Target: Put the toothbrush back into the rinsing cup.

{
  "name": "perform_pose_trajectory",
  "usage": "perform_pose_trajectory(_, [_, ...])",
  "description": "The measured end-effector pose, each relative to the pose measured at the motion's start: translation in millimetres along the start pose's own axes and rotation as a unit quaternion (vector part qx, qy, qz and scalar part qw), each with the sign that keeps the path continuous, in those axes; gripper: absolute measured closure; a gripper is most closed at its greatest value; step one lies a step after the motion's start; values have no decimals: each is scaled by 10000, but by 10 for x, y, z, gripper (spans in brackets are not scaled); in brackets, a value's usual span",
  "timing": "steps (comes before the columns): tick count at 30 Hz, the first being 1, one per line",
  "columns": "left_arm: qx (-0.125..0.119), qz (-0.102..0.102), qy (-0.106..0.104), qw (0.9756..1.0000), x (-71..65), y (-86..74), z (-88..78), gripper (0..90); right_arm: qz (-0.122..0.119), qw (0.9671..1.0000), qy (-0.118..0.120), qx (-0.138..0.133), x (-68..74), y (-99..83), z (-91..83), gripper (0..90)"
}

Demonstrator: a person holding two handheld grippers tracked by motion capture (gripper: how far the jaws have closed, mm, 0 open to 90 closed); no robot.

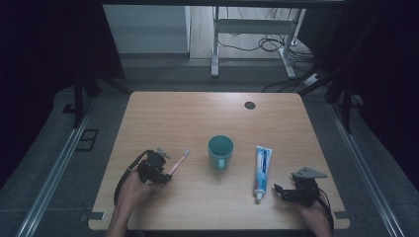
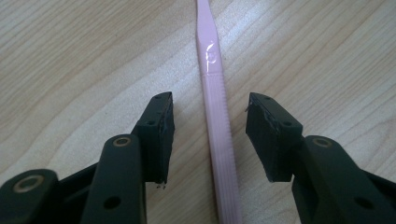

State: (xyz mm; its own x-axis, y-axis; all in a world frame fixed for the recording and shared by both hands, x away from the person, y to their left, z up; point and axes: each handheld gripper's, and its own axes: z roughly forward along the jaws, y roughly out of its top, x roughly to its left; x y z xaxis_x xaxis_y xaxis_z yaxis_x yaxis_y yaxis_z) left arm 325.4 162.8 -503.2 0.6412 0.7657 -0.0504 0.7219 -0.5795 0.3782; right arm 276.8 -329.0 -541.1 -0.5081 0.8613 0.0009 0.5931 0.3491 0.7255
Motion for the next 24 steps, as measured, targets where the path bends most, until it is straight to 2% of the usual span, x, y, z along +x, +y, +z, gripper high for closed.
perform_pose_trajectory(2, [28, 2, -4, 10000, 1, 17, -1, 524, 0, 10000, 0, 0, 0, 0, 0, 128])
perform_pose_trajectory(7, [267, 18, -30, 9996, 18, 132, 10, 538, 0, 10000, -1, 0, 0, 0, 0, 128])
perform_pose_trajectory(13, [647, 23, -118, 9978, 43, 297, 67, 553, 5, 10000, -3, 2, 1, 0, 0, 128])
perform_pose_trajectory(24, [1057, 0, -159, 9943, 66, 507, 162, 600, 2, 10000, -5, 1, 0, 0, 0, 128])
